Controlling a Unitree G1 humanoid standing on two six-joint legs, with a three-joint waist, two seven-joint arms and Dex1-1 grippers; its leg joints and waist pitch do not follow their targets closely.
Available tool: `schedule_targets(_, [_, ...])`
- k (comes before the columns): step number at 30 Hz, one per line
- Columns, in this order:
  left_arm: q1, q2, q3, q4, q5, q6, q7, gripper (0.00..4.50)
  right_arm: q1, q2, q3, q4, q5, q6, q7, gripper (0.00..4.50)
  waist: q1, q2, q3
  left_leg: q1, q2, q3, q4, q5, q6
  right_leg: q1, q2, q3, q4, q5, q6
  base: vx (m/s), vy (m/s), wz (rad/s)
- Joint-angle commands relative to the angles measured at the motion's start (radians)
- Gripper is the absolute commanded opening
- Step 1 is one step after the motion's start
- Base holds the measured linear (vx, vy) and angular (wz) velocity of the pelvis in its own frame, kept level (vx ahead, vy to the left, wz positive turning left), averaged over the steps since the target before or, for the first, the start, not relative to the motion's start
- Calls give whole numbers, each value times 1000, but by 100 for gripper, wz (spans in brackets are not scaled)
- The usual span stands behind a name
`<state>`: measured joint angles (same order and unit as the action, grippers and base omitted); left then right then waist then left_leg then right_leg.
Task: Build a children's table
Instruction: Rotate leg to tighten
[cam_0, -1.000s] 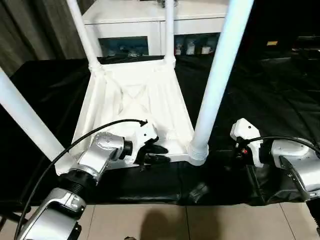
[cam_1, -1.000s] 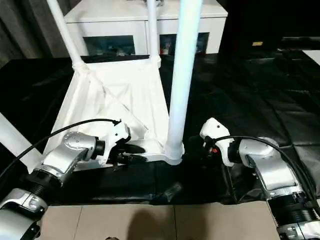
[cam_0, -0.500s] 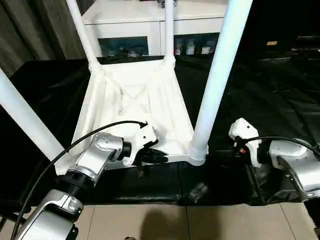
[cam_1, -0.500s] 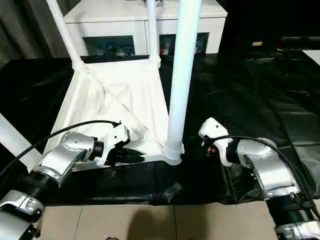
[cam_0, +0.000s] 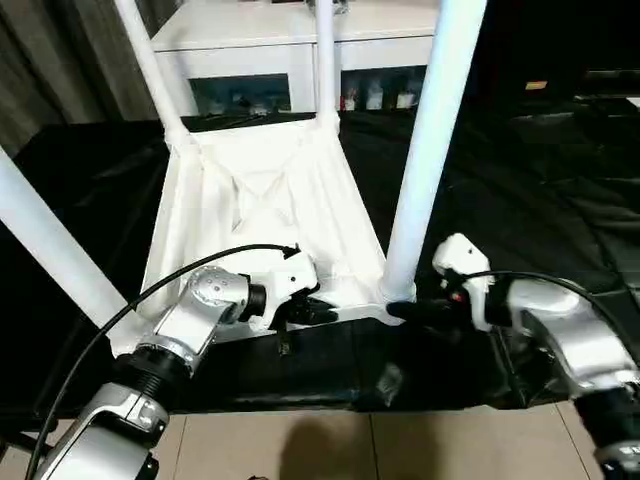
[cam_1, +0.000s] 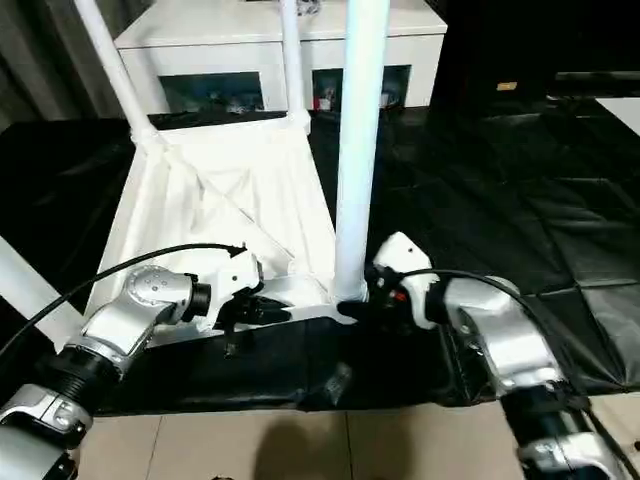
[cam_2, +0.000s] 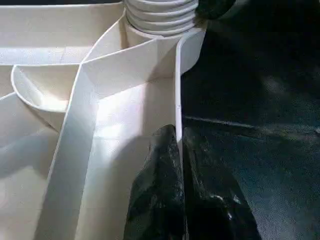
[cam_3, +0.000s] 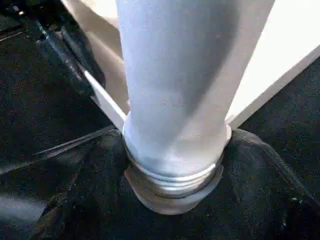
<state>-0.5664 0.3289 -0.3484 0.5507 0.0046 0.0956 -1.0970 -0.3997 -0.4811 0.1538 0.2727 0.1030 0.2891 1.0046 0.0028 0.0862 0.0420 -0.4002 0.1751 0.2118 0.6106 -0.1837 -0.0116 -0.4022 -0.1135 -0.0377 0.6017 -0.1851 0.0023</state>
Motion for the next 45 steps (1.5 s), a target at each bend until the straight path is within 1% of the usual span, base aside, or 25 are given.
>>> schedule_targets(1, [18,-7,-27,16,19,2,-2,1,-33,21,16,14,-8,-24,-26,319,4,-24,-61,26,49,-31,-88,-292,35,36,-33,20,-71,-198,-236,0,0,0])
schedule_targets(2, [18,-7,-27,16,19,2,-2,1,-35,22,16,17,-8,-25,-28,319,3,-22,-61,27,49,-31,-88,-286,38,36,-32,20,-70,-194,-235,0,0,0])
schedule_targets(3, [19,-6,-26,15,19,3,-3,1,-37,23,17,20,-5,-23,-25,319,2,-25,-62,27,49,-30,-86,-279,43,36,-31,20,-70,-183,-236,0,0,0])
schedule_targets(4, [19,-5,-25,15,20,3,-2,0,-39,26,16,24,-2,-21,-18,301,3,-24,-63,28,49,-30,-86,-273,46,36,-31,20,-69,-176,-238,0,0,0])
schedule_targets(5, [20,-4,-24,15,19,3,-2,0,-39,28,16,25,0,-19,-15,301,3,-26,-63,27,49,-29,-85,-268,50,36,-31,20,-69,-170,-240,0,0,0])
schedule_targets(6, [21,-4,-23,14,19,4,-2,0,-40,29,16,28,2,-19,-12,290,4,-24,-63,27,49,-29,-85,-263,55,36,-31,20,-68,-170,-243,0,0,0])
schedule_targets(8, [22,-3,-22,12,19,6,-3,0,-43,32,14,37,3,-24,-10,277,3,-25,-62,27,49,-29,-85,-270,54,35,-31,19,-69,-184,-243,0,0,0])
schedule_targets(13, [24,-5,-20,13,19,8,-3,0,-44,40,13,52,17,-26,4,271,-1,-25,-61,28,50,-29,-86,-283,48,34,-30,20,-71,-199,-240,0,0,0])
schedule_targets(17, [29,-1,-20,10,19,8,-7,0,-39,43,9,55,23,-26,7,271,-2,-25,-63,28,50,-29,-86,-277,51,35,-30,19,-69,-180,-244,0,0,0])
schedule_targets(21, [35,5,-17,7,22,9,-7,0,-37,58,-8,65,35,-32,-6,271,-3,-24,-62,27,49,-29,-86,-281,51,35,-30,19,-69,-184,-245,0,0,0])
schedule_targets(24, [34,-15,-3,14,23,42,40,0,-57,126,-67,136,24,-63,-166,271,-11,-22,-61,24,48,-30,-89,-295,39,33,-32,19,-70,-200,-244,0,0,0])
schedule_targets(26, [21,-50,6,38,25,57,91,0,-63,172,-90,168,16,-66,-263,271,-23,-20,-59,20,45,-36,-92,-314,19,37,-31,15,-72,-238,-230,0,0,0])
schedule_targets(27, [16,-63,8,47,28,61,108,0,-64,188,-96,177,11,-67,-298,270,-25,-21,-59,27,45,-36,-93,-340,11,33,-30,16,-77,-270,-219,0,0,0])
schedule_targets(29, [-4,-91,7,74,43,77,158,0,-68,226,-106,198,-11,-66,-393,270,-28,-20,-56,33,43,-34,-93,-381,-5,25,-29,18,-84,-318,-207,0,0,0])
schedule_targets(30, [-12,-101,6,84,49,80,174,0,-69,238,-106,206,-22,-68,-428,270,-28,-19,-56,33,43,-35,-95,-385,-10,26,-29,18,-85,-329,-201,0,0,0])
schedule_targets(32, [-38,-130,9,114,61,96,226,0,-74,267,-106,223,-45,-69,-497,270,-29,-21,-58,31,42,-36,-96,-380,-15,27,-28,18,-86,-319,-189,0,0,0])
schedule_targets(33, [-51,-145,9,129,68,105,246,0,-78,283,-108,236,-57,-74,-531,270,-28,-17,-58,36,41,-34,-95,-384,-17,21,-28,19,-88,-316,-190,0,0,0])
schedule_targets(34, [-72,-167,13,154,80,124,291,0,-87,308,-112,255,-72,-77,-590,270,-29,-17,-58,34,41,-35,-96,-386,-17,24,-27,18,-87,-312,-192,0,0,0])
schedule_targets(35, [-94,-191,17,181,93,144,337,0,-101,335,-118,278,-90,-76,-665,270,-28,-15,-59,39,40,-35,-96,-389,-26,22,-25,18,-89,-303,-191,0,0,0])
schedule_targets(38, [-135,-236,30,235,113,185,425,0,-139,387,-129,334,-119,-73,-822,270,-29,-13,-60,39,39,-36,-98,-388,-34,23,-25,17,-88,-286,-194,0,0,0])
schedule_targets(40, [-152,-252,32,260,121,192,459,0,-158,412,-127,359,-131,-76,-874,270,-28,-12,-63,36,38,-36,-98,-369,-26,26,-26,16,-87,-249,-198,0,0,0])
schedule_targets(42, [-166,-269,34,282,127,193,486,0,-172,438,-107,378,-142,-82,-875,270,-27,-18,-66,36,37,-33,-95,-344,-8,27,-26,17,-87,-202,-206,0,0,0])
schedule_targets(43, [-171,-275,35,289,129,193,494,0,-174,445,-88,378,-153,-87,-859,270,-24,-17,-67,34,37,-33,-93,-316,6,32,-28,17,-84,-170,-212,0,0,0])
schedule_targets(44, [-172,-278,36,290,128,190,494,0,-174,450,-73,374,-156,-105,-837,270,-22,-21,-68,31,36,-31,-91,-288,23,36,-29,16,-82,-143,-219,0,0,0])
schedule_targets(45, [-173,-280,37,291,125,186,490,0,-172,457,-74,366,-147,-126,-819,270,-21,-20,-68,30,37,-31,-91,-281,31,37,-30,16,-81,-138,-223,0,0,0])
